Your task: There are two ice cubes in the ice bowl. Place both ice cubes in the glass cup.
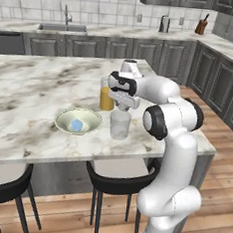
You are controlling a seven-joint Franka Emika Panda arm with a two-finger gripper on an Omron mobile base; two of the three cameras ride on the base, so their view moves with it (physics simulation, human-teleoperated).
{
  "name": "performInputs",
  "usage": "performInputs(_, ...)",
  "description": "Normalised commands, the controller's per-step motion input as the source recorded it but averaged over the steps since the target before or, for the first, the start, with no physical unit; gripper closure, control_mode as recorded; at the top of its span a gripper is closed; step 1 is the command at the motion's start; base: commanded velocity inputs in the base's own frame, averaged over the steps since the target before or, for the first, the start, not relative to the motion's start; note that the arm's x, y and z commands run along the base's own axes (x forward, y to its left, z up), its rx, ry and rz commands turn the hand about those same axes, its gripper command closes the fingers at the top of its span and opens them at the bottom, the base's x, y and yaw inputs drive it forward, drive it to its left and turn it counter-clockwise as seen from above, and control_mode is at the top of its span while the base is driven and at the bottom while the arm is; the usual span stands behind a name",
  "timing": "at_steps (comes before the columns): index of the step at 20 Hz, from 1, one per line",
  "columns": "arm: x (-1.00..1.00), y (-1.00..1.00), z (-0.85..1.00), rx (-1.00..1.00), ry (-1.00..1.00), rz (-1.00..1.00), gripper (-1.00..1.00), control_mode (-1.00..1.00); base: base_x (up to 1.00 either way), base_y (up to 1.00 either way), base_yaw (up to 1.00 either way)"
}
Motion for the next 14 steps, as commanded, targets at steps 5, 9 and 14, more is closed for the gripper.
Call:
performInputs(5, 0.39, 0.0, -0.26, 0.0, 0.0, -0.01, 1.0, -1.0, 0.0, 0.0, 0.0)
performInputs(9, 0.37, 0.07, -0.19, 0.0, 0.0, 0.0, 1.0, -1.0, 0.0, 0.0, 0.0)
performInputs(14, 0.08, 0.25, -0.15, 0.0, 0.0, 0.0, 1.0, -1.0, 0.0, 0.0, 0.0)
